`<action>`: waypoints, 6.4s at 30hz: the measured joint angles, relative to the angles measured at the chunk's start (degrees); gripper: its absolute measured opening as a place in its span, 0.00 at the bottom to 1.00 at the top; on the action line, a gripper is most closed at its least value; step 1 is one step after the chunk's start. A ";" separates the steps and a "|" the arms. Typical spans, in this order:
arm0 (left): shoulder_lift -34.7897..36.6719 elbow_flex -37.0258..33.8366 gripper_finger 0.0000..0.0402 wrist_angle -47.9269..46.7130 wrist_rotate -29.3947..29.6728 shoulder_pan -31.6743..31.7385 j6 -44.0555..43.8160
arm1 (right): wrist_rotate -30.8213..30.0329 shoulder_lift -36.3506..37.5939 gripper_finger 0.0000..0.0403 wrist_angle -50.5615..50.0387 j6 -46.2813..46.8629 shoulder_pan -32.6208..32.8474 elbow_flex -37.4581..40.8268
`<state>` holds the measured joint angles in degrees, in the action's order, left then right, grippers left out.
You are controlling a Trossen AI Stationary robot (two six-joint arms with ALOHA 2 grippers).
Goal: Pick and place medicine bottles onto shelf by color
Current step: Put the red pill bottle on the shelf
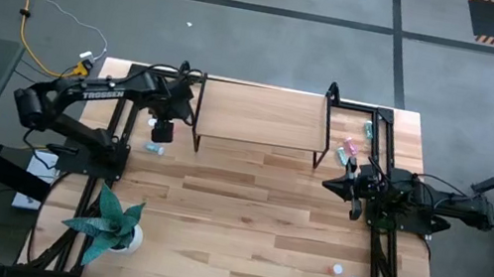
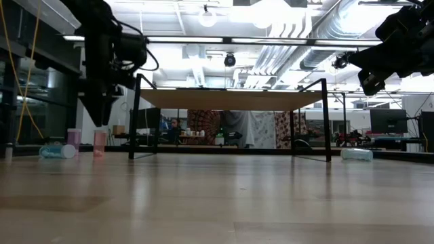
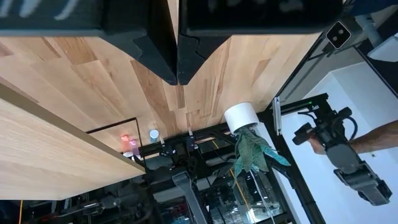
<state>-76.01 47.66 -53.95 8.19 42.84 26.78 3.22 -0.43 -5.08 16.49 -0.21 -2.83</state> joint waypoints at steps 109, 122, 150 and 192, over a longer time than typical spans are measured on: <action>-31.18 67.34 0.28 -35.94 -9.64 -12.58 -22.52 | 0.00 0.00 0.00 0.00 0.00 -0.01 0.00; -31.30 67.34 0.28 -36.09 4.07 -11.55 -23.59 | 0.00 0.00 0.00 0.00 0.00 0.00 0.00; -35.05 67.27 0.28 -32.41 0.32 -3.36 -27.67 | 0.00 0.00 0.00 0.00 0.00 -0.02 0.00; -34.36 67.25 0.29 -33.75 0.96 -3.05 -31.12 | 0.00 0.01 0.00 0.00 0.00 0.00 0.00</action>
<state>-110.37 114.91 -87.70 9.15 39.79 -4.34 3.22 -0.42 -5.08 16.49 -0.21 -2.83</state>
